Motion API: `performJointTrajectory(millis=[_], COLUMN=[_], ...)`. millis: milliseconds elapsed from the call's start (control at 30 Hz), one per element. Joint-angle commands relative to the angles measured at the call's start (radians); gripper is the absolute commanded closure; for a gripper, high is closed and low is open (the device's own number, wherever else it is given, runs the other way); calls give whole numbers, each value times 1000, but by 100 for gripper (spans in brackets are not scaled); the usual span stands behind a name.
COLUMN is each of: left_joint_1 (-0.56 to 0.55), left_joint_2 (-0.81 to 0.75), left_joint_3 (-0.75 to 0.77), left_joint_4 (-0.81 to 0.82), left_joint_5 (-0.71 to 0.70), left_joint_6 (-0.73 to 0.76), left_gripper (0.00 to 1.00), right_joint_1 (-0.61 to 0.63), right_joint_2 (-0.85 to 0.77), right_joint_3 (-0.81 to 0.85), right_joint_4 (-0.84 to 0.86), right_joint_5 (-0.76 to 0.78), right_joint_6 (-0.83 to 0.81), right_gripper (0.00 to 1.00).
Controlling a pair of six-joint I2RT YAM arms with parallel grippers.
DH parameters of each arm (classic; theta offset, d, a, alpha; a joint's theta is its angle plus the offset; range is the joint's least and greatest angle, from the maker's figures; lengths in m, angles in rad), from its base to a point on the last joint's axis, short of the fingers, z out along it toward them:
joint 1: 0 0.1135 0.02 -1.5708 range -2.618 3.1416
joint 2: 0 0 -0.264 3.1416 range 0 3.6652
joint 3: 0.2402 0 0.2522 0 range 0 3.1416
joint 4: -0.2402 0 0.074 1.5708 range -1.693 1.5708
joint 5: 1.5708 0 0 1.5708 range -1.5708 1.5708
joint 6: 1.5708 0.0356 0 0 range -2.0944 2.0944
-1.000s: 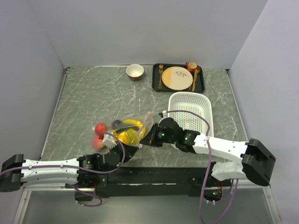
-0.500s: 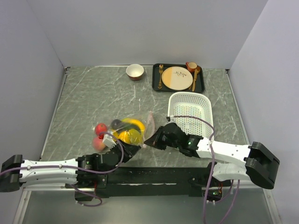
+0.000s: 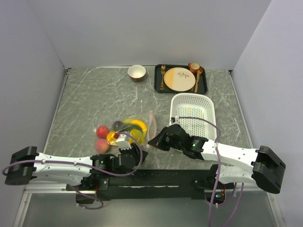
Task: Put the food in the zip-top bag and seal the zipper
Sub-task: Zip the zipper food storage bag at the center of the board.
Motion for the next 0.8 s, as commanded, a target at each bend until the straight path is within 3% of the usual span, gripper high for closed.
performJointTrajectory(millis=[0,133,300,400,567,767], left_joint_1=[-97,-147,-165,-165,-165,-165], left_joint_2=[63,94,88,19,-172,-197], left_joint_3=[99,127,141,110,15,-34], left_joint_4=[-93,-114,-225,-210,-99,-78], left_joint_5=[-143,-205,-289,-302,-286,-234], left_joint_6=[171,216,150,110,-55,-336], left_gripper=[56,54,56,55,35,29], right_joint_1=[3,-2,-6,-8,-8,-9], right_joint_2=[-31,-31,-38,-34,-35,-32], right_joint_3=[89,119,132,128,80,39], right_joint_4=[-95,-132,-151,-142,-59,15], right_joint_5=[75,78,72,52,17,-5], right_joint_6=[-48,-71,-83,-76,-39,-24], right_gripper=[97,96,95,95,96,96])
